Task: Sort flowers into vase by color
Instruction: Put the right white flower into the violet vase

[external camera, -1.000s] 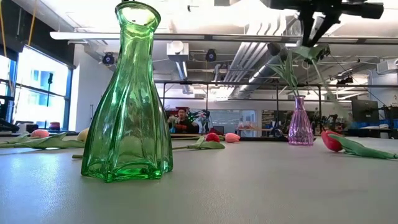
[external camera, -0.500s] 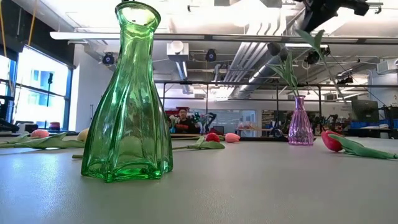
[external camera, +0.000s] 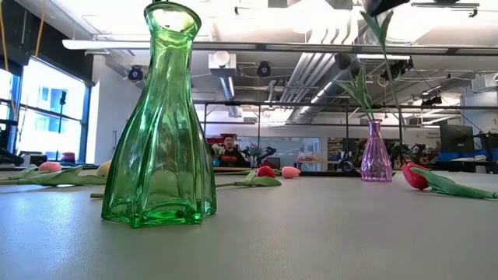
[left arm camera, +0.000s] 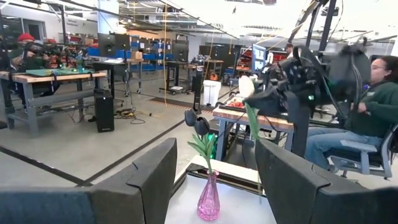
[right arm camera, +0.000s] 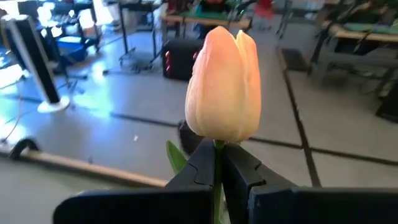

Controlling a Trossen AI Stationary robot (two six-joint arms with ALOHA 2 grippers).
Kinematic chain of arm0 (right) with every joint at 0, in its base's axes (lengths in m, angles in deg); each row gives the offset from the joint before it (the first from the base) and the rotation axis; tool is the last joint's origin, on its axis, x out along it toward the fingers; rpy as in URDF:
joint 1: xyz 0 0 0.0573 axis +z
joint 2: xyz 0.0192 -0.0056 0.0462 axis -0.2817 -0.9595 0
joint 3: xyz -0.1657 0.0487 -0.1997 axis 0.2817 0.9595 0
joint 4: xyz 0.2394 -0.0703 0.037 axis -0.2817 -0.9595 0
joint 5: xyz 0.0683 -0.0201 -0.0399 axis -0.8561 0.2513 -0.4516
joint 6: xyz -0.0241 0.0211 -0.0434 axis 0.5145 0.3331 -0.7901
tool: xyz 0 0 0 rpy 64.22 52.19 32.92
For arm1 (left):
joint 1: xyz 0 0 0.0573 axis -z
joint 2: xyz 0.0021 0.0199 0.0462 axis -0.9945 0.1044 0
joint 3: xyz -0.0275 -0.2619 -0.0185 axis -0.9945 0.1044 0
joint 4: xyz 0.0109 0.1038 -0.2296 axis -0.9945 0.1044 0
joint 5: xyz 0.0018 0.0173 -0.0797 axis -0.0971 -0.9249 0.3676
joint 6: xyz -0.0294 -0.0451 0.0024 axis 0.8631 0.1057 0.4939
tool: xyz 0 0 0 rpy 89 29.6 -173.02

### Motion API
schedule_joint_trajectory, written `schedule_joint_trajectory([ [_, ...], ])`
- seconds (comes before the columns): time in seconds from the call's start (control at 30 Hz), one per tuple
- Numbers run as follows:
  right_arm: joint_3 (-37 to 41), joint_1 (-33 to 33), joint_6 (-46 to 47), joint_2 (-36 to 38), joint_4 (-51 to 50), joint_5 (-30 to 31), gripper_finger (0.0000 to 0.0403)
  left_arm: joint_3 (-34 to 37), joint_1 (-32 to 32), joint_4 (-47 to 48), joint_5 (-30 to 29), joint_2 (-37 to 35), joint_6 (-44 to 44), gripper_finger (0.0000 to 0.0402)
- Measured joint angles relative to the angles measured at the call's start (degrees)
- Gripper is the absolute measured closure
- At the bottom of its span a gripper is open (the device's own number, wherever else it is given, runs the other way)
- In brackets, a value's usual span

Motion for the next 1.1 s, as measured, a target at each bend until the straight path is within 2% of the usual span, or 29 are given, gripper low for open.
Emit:
schedule_joint_trajectory([
  [0.23, 0.0, -6.3, -11.0, 3.4, 10.1, 0.3, 0.0403, 0.0, 0.0, 0.0, 0.0, 0.0, 0.0, 0.0196],
  [0.43, 0.0, -12.1, -24.9, 4.7, 22.1, 0.1, 0.0403, 0.0, 0.0, 0.0, 0.0, 0.0, 0.0, 0.0196],
  [0.67, 0.0, -20.6, -36.2, 3.3, 34.4, -7.5, 0.0403, 0.0, 0.0, 0.0, 0.0, 0.0, 0.0, 0.0196],
  [0.9, 0.0, -27.8, -38.8, 0.9, 38.2, -14.7, 0.0403, 0.0, 0.0, 0.0, 0.0, 0.0, 0.0, 0.0196],
  [1.1, 0.0, -32.0, -38.8, -1.5, 38.2, -18.5, 0.0403, 0.0, 0.0, 0.0, 0.0, 0.0, 0.0, 0.0196],
])
